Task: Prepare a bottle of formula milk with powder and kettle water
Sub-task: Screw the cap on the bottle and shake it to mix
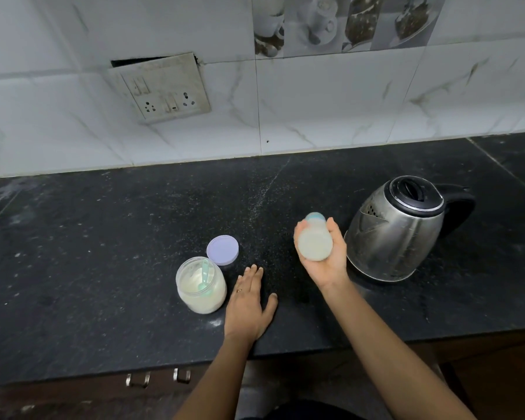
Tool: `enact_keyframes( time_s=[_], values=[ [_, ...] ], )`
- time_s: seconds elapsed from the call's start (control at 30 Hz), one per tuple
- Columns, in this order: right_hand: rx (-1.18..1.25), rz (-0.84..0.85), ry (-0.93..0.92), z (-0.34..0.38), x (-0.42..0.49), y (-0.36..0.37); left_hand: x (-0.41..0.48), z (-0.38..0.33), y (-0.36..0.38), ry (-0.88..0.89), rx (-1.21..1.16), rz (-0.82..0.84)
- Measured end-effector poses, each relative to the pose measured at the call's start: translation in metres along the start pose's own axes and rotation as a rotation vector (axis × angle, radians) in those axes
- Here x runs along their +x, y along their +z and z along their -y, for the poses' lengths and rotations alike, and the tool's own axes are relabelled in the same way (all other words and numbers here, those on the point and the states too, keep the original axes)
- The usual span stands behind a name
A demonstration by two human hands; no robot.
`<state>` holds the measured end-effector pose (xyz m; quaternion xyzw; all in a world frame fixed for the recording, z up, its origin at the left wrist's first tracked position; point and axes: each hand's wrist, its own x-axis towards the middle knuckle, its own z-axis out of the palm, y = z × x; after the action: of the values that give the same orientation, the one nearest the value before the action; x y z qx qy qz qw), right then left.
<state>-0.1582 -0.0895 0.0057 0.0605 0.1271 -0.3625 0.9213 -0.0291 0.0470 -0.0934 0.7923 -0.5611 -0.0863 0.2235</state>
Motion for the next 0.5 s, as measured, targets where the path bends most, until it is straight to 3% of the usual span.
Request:
enact_keyframes(
  time_s=[0.03,0.1,0.17,0.3,0.43,0.5],
  values=[
    [0.058,0.014,0.038,-0.001,0.001,-0.007,0.0,0.0,0.0,0.001,0.004,0.005],
    [-0.122,0.023,0.145,-0.003,-0.002,-0.015,0.0,-0.001,-0.001,0.001,0.007,0.008],
    [-0.296,0.056,0.126,-0.002,-0.005,-0.012,0.0,-0.001,-0.001,0.001,0.009,0.012],
    [-0.119,0.018,0.044,0.001,0.001,-0.015,0.001,-0.001,0.0,-0.005,0.037,0.027],
    [-0.318,0.031,0.082,0.008,-0.001,-0.021,0.001,-0.002,0.0,0.003,0.086,0.058],
    [-0.255,0.068,0.11,0.01,0.001,-0.017,0.002,-0.001,0.001,0.005,0.109,0.07]
  ],
)
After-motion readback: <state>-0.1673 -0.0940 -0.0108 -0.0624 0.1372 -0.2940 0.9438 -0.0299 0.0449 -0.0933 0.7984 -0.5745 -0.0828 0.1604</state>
